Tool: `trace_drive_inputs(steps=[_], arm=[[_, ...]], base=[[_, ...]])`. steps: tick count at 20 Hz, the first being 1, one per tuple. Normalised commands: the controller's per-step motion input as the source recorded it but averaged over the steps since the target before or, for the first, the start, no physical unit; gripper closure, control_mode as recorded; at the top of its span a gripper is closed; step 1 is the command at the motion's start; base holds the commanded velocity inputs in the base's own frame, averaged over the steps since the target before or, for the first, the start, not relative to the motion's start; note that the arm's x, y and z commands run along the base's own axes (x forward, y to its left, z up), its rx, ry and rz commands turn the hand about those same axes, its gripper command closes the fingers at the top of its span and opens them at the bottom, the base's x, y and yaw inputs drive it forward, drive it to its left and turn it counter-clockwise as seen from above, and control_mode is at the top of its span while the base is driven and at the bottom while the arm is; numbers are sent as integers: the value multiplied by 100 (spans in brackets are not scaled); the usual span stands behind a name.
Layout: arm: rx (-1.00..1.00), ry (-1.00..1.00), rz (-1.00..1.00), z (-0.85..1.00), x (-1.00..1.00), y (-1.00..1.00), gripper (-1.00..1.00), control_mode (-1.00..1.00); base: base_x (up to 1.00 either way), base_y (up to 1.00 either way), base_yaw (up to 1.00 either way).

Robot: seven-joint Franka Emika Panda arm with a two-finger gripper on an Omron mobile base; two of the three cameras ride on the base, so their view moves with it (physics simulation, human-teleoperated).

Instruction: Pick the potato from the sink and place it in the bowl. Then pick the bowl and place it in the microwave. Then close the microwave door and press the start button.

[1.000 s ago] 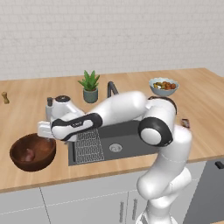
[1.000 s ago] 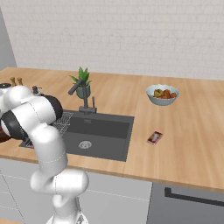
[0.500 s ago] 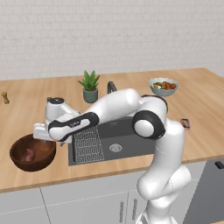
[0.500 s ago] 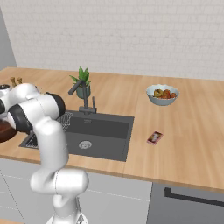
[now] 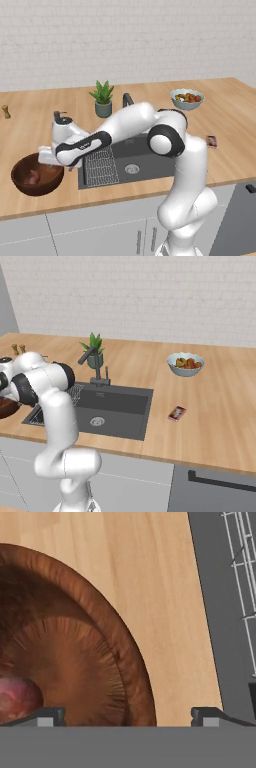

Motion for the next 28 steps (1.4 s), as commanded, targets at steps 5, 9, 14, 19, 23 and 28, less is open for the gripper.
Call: trace_drive_inputs(steps=[5, 9, 14, 19, 23, 28], arm=[[0, 0, 0, -21, 0, 0, -100, -100], [0, 0, 0, -18, 0, 3, 100, -100], [0, 0, 0, -15, 0, 2, 100, -100], [0, 0, 0, -19, 0, 7, 100, -100], [0, 0, -1, 1, -20, -3, 100, -100], [0, 0, -11, 21, -38, -8, 100, -100]], base=[[0, 0, 0], [0, 0, 0], [0, 0, 0], [0, 0, 0], [0, 0, 0], [0, 0, 0]])
